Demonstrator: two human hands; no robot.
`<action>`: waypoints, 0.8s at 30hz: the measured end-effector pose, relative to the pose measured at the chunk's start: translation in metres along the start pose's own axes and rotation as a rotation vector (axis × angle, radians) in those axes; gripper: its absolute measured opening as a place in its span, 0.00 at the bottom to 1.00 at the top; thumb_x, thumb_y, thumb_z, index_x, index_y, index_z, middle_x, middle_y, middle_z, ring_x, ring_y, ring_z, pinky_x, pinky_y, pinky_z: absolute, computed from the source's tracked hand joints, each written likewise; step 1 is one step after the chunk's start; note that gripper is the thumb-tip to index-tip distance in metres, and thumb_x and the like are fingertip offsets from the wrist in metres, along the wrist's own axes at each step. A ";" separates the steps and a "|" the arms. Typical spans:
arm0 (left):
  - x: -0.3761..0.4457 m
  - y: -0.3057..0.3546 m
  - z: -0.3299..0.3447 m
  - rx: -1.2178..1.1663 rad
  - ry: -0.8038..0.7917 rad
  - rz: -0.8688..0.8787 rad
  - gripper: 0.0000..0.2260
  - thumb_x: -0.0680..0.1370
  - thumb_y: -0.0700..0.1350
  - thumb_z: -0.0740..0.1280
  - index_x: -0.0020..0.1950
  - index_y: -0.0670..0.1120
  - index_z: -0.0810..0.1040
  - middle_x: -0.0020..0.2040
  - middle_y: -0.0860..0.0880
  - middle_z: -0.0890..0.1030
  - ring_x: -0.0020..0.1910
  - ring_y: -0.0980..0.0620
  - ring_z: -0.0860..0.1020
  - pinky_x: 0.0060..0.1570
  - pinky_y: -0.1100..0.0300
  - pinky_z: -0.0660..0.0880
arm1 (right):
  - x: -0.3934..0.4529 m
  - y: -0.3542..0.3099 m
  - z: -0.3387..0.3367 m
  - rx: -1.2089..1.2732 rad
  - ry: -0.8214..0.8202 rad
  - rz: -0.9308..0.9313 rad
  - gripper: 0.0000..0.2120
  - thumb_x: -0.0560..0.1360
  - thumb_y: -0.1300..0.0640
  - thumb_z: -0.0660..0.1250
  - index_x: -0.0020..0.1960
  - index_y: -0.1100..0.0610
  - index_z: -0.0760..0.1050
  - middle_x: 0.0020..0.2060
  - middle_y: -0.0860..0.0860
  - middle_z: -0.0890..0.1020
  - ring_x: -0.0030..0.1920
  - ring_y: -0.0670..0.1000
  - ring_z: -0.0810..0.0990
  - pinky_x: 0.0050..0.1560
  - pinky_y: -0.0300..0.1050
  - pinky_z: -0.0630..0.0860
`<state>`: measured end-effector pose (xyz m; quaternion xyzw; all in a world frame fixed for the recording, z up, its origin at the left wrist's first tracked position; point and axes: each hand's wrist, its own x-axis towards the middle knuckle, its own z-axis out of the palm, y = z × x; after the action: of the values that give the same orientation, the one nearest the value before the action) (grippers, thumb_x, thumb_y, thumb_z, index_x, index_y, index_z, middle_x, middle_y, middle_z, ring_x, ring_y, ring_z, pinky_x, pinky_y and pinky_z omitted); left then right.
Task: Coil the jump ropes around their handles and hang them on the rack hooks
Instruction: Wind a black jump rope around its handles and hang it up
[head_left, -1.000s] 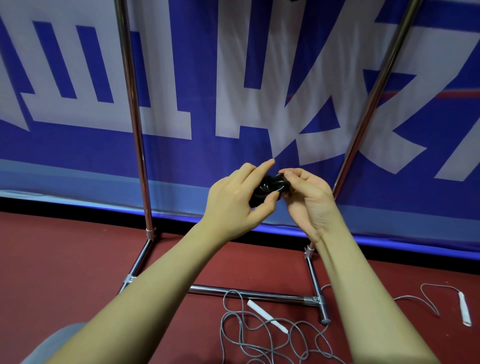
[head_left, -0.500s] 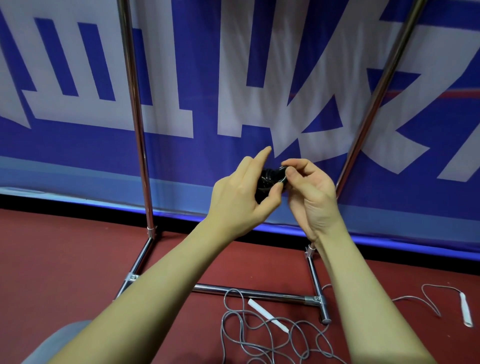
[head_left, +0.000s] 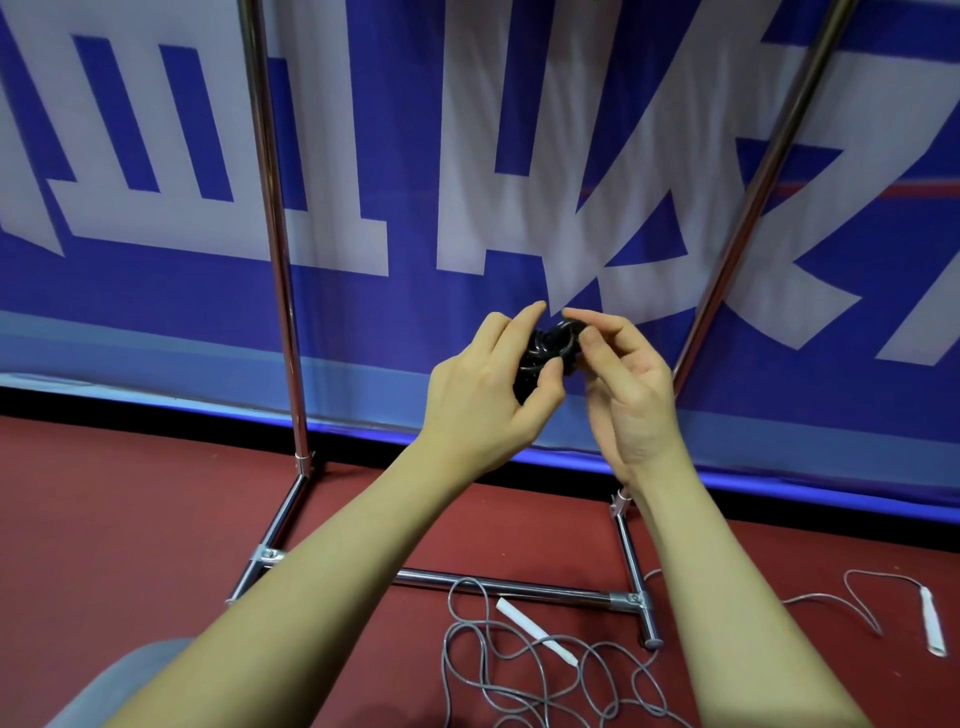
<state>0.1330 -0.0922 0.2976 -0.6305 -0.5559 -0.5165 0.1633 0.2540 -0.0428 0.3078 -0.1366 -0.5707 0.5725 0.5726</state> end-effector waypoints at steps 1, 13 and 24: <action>0.000 0.000 0.000 -0.002 0.004 -0.004 0.25 0.75 0.54 0.57 0.67 0.41 0.75 0.46 0.48 0.77 0.36 0.49 0.76 0.26 0.58 0.71 | 0.000 -0.001 -0.001 0.048 -0.031 0.026 0.09 0.70 0.59 0.70 0.50 0.58 0.80 0.40 0.51 0.80 0.42 0.48 0.76 0.41 0.38 0.75; 0.002 -0.002 0.003 0.024 0.023 0.026 0.25 0.76 0.54 0.59 0.68 0.41 0.75 0.45 0.48 0.78 0.34 0.50 0.76 0.24 0.57 0.72 | 0.001 0.002 0.004 -0.025 0.056 -0.073 0.08 0.73 0.69 0.65 0.48 0.59 0.76 0.40 0.45 0.82 0.42 0.44 0.78 0.43 0.36 0.75; 0.002 -0.003 0.002 0.070 0.011 0.087 0.25 0.77 0.51 0.57 0.68 0.37 0.73 0.44 0.45 0.77 0.32 0.49 0.75 0.25 0.62 0.66 | 0.001 0.002 0.005 -0.066 0.057 -0.106 0.09 0.74 0.71 0.64 0.47 0.58 0.75 0.38 0.43 0.82 0.41 0.42 0.78 0.42 0.35 0.75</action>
<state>0.1307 -0.0885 0.2970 -0.6452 -0.5448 -0.4925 0.2106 0.2493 -0.0441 0.3083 -0.1413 -0.5793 0.5182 0.6131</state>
